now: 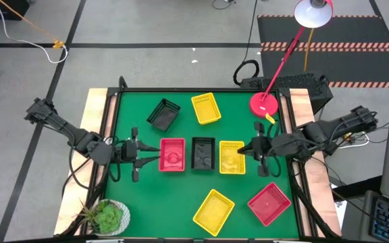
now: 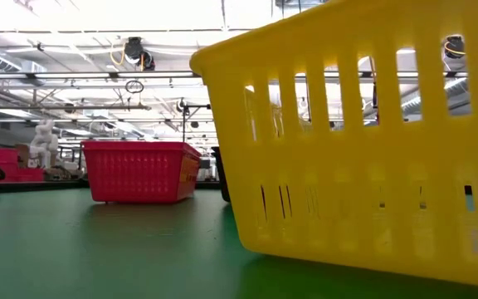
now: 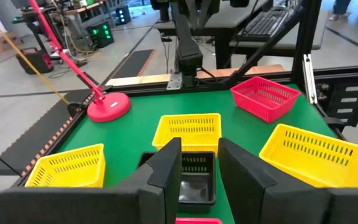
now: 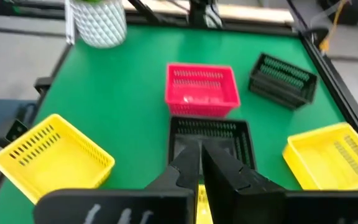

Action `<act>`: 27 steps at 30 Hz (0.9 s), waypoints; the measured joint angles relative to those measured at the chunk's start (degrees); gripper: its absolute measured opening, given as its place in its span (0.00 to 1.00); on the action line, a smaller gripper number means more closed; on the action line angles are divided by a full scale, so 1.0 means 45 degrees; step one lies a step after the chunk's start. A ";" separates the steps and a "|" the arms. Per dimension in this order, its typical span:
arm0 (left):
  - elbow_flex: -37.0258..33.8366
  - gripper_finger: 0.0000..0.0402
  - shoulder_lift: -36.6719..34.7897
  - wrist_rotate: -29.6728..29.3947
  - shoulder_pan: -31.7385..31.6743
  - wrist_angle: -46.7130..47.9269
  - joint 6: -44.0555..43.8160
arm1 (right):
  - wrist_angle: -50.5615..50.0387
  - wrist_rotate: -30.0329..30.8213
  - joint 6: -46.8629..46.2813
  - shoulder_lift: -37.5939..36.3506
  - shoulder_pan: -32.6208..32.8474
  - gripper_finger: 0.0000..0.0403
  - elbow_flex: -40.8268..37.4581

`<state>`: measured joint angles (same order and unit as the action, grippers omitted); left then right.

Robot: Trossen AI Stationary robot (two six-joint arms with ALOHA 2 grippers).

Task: Stack baskets by color
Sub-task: Stack the bottom yellow bin on top of the middle yellow bin

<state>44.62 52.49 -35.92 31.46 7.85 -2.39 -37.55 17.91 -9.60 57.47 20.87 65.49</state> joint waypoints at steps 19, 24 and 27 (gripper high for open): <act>0.0000 0.26 -0.0010 -0.0353 -0.0587 -0.0261 0.0351 | 0.8589 0.0033 0.1544 -0.2478 0.0109 0.03 -0.5898; 0.0000 0.26 -0.0010 -0.0015 -0.0715 -0.0208 0.1030 | 0.9011 0.0393 0.1619 -0.2470 0.0142 0.03 -0.6038; 0.0000 0.26 -0.0010 -0.0015 -0.0724 -0.0173 0.2103 | 0.9013 0.0389 0.1252 -0.2375 0.0163 0.03 -0.6040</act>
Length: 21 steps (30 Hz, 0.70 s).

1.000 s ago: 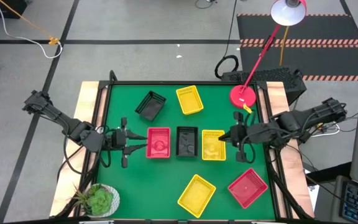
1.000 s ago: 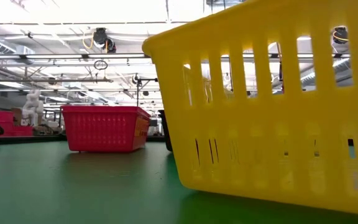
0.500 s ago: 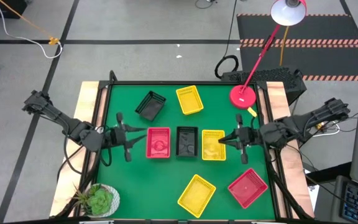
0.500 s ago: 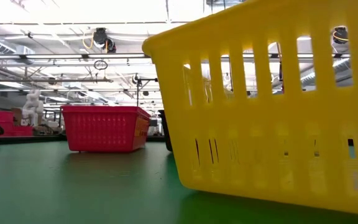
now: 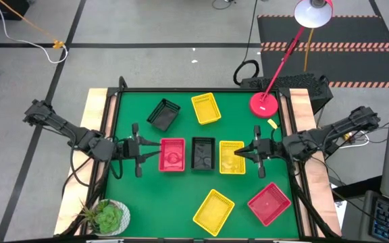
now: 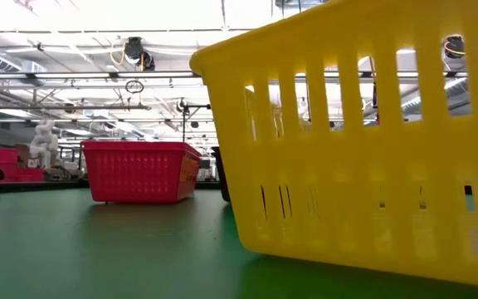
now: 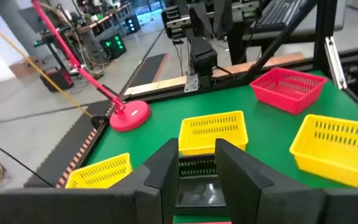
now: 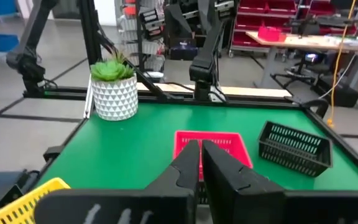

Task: Stack baskets by color
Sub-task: Stack the bottom yellow bin on top of the middle yellow bin

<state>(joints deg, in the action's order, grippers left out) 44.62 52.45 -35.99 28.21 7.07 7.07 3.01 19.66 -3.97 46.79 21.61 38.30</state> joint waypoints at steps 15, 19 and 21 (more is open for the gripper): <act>0.0197 0.27 0.0606 0.2002 -0.0067 -0.0160 -0.1846 | -0.0651 0.0607 -0.1064 0.0548 0.0140 0.03 0.0000; 0.1162 0.31 0.1480 0.2001 -0.0122 0.0169 -0.1790 | -0.1126 0.0587 -0.1064 0.0548 0.0140 0.03 0.0000; 0.1812 0.33 0.2155 0.2043 -0.0121 0.0834 -0.1827 | -0.1280 0.0589 -0.1068 0.0548 0.0140 0.03 0.0000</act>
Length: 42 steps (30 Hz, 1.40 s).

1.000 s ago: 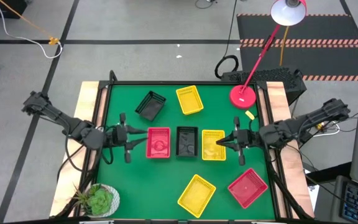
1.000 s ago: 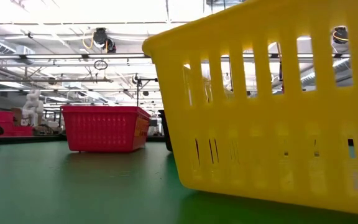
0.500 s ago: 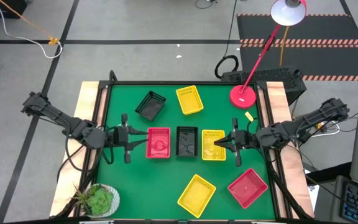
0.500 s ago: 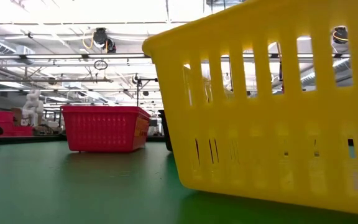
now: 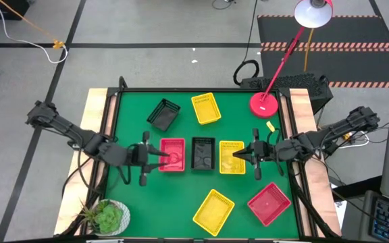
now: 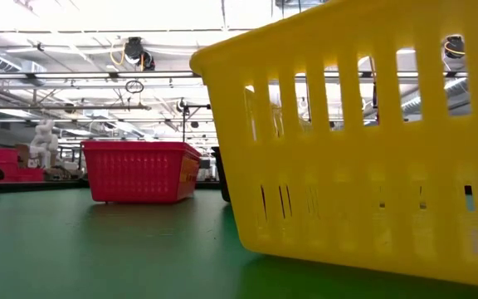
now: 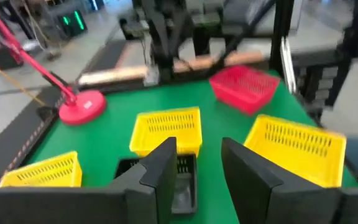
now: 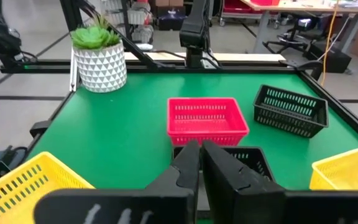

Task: Stack baskets by color
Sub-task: Stack the bottom yellow bin on top of the middle yellow bin

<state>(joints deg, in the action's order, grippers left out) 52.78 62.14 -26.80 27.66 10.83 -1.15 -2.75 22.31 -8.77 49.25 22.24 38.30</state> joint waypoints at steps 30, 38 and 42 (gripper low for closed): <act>0.6619 0.35 0.8484 0.6195 0.0083 0.3755 0.5109 | -0.0509 -0.0016 -0.0632 0.0000 0.0000 0.03 0.0010; 0.7509 0.42 1.0601 0.6185 0.0084 0.3563 0.7603 | -0.0551 -0.0017 -0.0666 0.0000 0.0000 0.03 0.0013; 0.7562 0.42 1.1293 0.6026 0.0164 0.3532 0.9942 | -0.0726 -0.0017 -0.0666 0.0000 0.0000 0.03 0.0015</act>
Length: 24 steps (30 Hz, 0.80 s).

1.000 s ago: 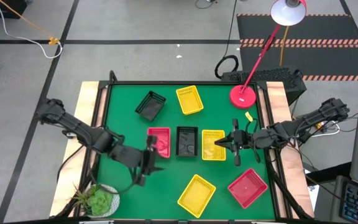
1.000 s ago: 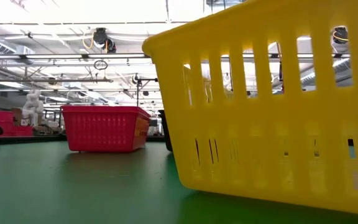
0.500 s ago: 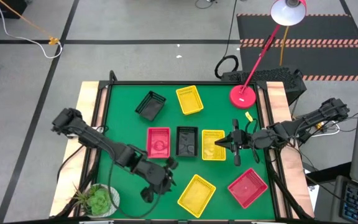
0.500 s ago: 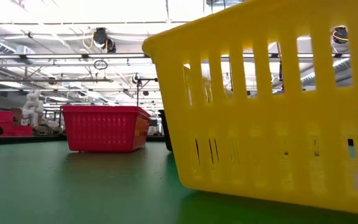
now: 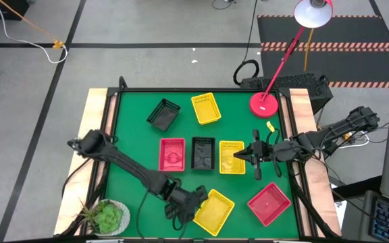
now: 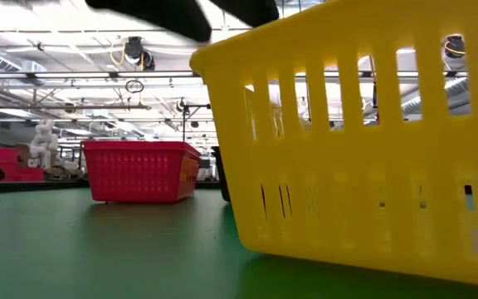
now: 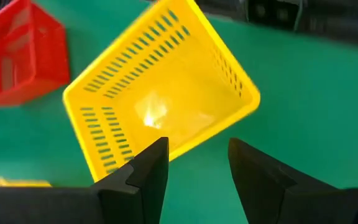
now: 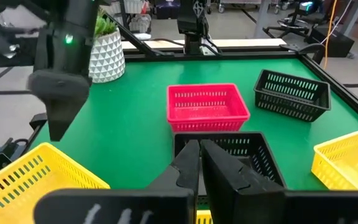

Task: Stack baskets by color
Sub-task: Stack the bottom yellow bin on top of the middle yellow bin

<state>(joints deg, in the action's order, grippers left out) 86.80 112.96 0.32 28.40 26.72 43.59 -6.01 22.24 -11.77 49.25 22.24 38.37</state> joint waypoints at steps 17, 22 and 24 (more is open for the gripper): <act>0.0010 0.42 0.0910 -0.0531 0.0007 -0.0662 0.4768 | -0.0254 0.0010 0.0067 0.0000 -0.0002 0.03 0.0000; 0.0010 0.36 0.0912 -0.0327 -0.0094 -0.0670 0.5365 | -0.0259 0.0015 0.0092 0.0000 -0.0003 0.03 0.0000; 0.0010 0.32 0.0913 -0.0303 -0.0151 -0.0668 0.5585 | -0.0259 0.0015 0.0092 0.0000 0.0000 0.03 0.0000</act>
<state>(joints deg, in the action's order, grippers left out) 86.85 117.07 -1.04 27.72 23.71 68.72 -7.18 22.31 -11.35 49.25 22.24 38.37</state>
